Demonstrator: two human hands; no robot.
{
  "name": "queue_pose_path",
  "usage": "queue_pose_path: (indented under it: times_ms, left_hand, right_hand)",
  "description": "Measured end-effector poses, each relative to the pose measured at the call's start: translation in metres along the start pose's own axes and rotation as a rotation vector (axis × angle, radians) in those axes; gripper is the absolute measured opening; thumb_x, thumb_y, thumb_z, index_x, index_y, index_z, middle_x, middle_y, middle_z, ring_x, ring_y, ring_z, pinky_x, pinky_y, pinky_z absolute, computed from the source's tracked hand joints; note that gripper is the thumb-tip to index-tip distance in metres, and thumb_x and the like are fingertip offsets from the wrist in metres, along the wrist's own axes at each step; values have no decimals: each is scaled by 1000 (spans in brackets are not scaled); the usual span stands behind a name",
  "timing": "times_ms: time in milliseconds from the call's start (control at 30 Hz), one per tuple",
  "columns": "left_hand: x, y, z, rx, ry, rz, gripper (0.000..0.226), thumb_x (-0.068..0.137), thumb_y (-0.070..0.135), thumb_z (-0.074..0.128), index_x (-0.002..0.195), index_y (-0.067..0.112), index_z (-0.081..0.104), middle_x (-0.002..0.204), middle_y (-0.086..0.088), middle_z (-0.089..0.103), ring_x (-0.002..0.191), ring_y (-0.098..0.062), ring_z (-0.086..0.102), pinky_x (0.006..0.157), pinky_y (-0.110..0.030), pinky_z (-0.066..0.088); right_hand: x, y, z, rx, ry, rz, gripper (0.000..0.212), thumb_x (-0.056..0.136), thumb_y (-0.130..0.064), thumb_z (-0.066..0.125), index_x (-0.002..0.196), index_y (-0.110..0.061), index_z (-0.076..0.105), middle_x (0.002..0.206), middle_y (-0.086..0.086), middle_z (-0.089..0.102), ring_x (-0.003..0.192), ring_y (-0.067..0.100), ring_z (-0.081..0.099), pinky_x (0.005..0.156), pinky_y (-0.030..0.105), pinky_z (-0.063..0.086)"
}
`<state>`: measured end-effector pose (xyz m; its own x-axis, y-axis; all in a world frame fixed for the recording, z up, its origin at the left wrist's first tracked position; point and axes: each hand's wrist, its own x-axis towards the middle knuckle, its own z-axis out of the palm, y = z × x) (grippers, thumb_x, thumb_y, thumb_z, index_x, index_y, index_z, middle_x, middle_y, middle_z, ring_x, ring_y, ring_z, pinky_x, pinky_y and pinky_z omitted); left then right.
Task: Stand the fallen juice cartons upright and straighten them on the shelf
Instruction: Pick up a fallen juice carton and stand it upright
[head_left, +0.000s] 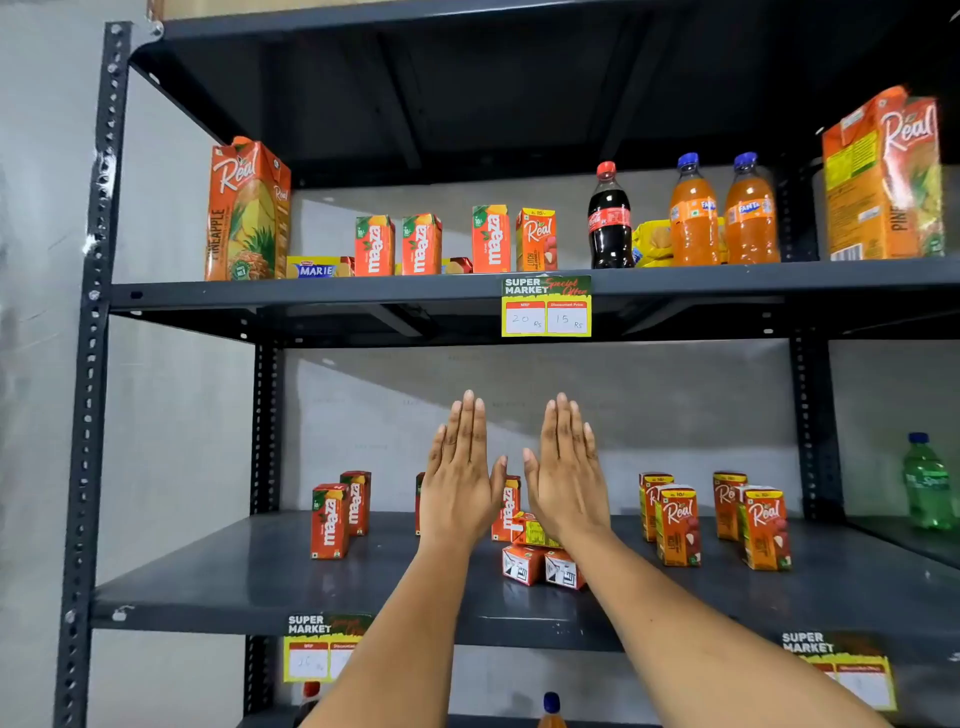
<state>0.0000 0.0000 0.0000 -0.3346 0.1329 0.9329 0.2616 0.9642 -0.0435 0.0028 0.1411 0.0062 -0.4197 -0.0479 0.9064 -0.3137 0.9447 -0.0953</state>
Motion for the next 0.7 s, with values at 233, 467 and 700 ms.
queue_pose_path:
  times_ms: [233, 467, 700]
  left_hand:
    - [3, -2, -5, 29, -437, -124, 70, 100, 49, 18, 153, 12, -8, 160, -11, 12, 146, -26, 15, 120, -41, 8]
    - [-13, 15, -34, -353, -1358, -535, 73, 95, 59, 43, 152, 18, 23, 156, -14, 26, 140, -33, 30, 113, -45, 25]
    - [-63, 25, -2, -126, -1294, -127, 110, 73, 57, 76, 153, 15, 13, 159, -9, 16, 143, -32, 21, 114, -49, 26]
  right_hand:
    - [16, 12, -5, 123, -630, 239, 66, 97, -39, 40, 153, -14, 16, 161, 11, 16, 146, 29, 22, 118, 39, 23]
    - [26, 45, 0, 45, -1146, 396, 46, 85, -31, 65, 118, 0, 57, 131, 18, 59, 111, 29, 61, 95, 41, 50]
    - [35, 51, -5, 250, -1269, 809, 75, 61, -24, 88, 122, -10, 47, 131, 8, 45, 127, 26, 51, 95, 41, 52]
